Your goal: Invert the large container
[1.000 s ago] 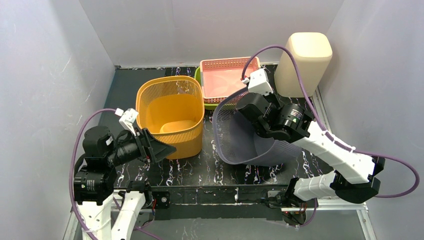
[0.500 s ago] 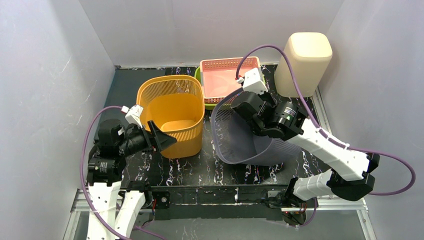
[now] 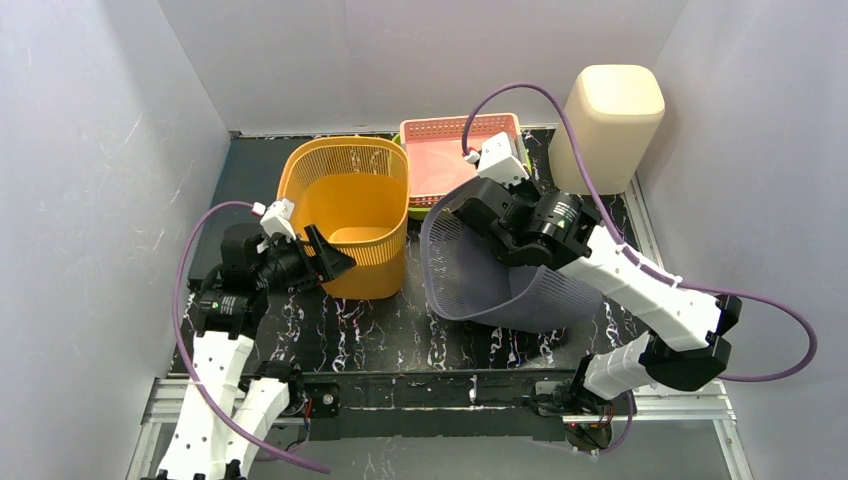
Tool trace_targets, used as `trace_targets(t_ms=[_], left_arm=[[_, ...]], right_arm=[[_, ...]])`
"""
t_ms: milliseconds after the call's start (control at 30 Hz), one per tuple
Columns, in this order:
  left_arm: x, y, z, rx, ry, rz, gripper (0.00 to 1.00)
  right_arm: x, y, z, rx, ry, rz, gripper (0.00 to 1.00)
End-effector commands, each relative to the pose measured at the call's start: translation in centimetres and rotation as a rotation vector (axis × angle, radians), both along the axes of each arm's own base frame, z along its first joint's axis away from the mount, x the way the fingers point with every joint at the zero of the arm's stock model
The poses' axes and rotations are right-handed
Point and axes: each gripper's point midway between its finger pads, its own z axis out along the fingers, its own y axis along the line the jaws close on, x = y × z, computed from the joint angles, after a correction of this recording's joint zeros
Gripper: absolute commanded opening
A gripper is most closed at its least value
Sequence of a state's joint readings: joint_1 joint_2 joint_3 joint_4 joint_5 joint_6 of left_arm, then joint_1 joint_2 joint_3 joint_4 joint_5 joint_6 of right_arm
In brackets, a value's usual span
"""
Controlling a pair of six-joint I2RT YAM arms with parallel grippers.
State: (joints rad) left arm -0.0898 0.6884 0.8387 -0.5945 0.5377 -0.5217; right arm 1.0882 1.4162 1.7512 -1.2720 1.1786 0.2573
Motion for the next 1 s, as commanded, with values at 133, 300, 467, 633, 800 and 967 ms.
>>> trace_targets(t_ms=[133, 300, 467, 633, 800, 967], left_arm=[[1.2, -0.1, 0.1, -0.003, -0.029, 0.025, 0.68], [-1.1, -0.8, 1.4, -0.07, -0.044, 0.002, 0.69], [-3.1, -1.1, 2.7, -0.115, -0.073, -0.013, 0.69], [-4.0, -1.2, 2.9, -0.12, -0.05, -0.019, 0.69], [-4.6, -1.2, 3.6, -0.13, -0.062, -0.026, 0.69], [-5.3, -1.4, 4.5, -0.139, -0.078, -0.043, 0.68]], right_arm=[[-0.5, -0.8, 0.4, -0.075, 0.05, -0.006, 0.01], [-0.2, 0.5, -1.6, -0.127, 0.102, 0.009, 0.01], [-0.8, 3.0, -4.1, -0.151, 0.154, 0.052, 0.01], [-1.5, 5.8, -5.1, -0.174, 0.152, 0.103, 0.01], [-2.0, 7.3, -6.0, -0.191, 0.166, 0.133, 0.01], [-2.7, 7.2, -7.9, -0.172, 0.198, 0.13, 0.01]])
